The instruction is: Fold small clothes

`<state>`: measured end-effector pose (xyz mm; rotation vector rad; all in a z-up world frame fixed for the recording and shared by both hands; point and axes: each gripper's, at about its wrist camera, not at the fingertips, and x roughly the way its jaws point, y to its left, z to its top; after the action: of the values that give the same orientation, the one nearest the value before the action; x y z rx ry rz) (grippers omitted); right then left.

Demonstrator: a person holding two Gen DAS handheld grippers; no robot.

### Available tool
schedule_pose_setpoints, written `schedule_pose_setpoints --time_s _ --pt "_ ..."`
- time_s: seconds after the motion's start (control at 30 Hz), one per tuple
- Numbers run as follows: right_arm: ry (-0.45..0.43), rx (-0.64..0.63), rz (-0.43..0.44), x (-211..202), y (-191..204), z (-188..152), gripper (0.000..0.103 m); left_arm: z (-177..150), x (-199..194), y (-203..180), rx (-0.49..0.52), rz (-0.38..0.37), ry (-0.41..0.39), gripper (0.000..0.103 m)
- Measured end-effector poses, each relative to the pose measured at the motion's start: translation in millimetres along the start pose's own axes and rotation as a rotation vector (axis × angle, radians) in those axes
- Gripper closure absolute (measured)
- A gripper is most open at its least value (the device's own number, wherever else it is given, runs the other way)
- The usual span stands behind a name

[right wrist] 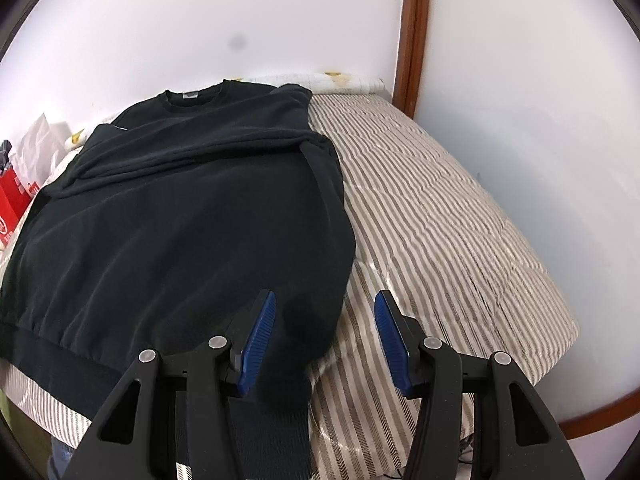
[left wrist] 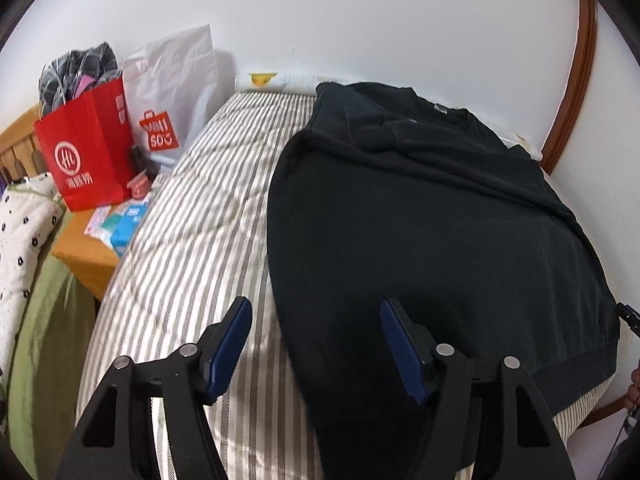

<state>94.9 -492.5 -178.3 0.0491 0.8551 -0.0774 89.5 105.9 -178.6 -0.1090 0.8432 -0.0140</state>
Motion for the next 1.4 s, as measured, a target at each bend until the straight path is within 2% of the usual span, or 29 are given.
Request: schedule_pose_setpoints --time_s 0.1,0.17,0.27,0.5,0.6,0.67,0.7,0.77,0.83,1.07,1.27,1.4 --pt "0.039 0.028 0.053 6 -5 -7 0.053 -10 2 3 0.000 0.006 0.018 0.044" --pt "0.056 0.032 0.080 10 -5 -12 0.059 -16 6 6 -0.012 -0.013 0.042 0.052" --pt "0.061 0.015 0.103 13 1 -19 0.061 -23 9 9 -0.029 -0.028 0.050 0.057" --pt "0.072 -0.004 0.131 23 14 -19 0.068 -30 6 -2 0.017 -0.015 0.052 0.067" --pt "0.063 -0.028 0.129 24 17 -18 0.069 -31 6 -9 0.034 0.003 0.054 0.075" --pt "0.057 -0.050 0.133 26 19 -17 0.075 -31 6 -10 0.027 0.009 0.058 0.085" --pt "0.057 -0.056 0.135 26 19 -16 0.078 -31 6 -11 0.021 0.015 0.056 0.087" --pt "0.052 -0.068 0.125 26 18 -15 0.089 -30 7 -10 -0.007 0.019 0.054 0.091" --pt "0.047 -0.080 0.116 25 17 -14 0.093 -30 7 -8 -0.029 0.015 0.061 0.094" --pt "0.021 -0.056 0.155 8 -1 -9 0.096 -34 -8 -13 -0.015 0.005 0.068 0.096" --pt "0.016 -0.040 0.131 -5 -20 -15 0.096 -48 -25 -21 -0.005 -0.057 0.098 0.096" --pt "0.047 -0.066 0.107 -3 -22 -16 0.096 -56 -30 -24 0.022 -0.041 0.109 0.096"
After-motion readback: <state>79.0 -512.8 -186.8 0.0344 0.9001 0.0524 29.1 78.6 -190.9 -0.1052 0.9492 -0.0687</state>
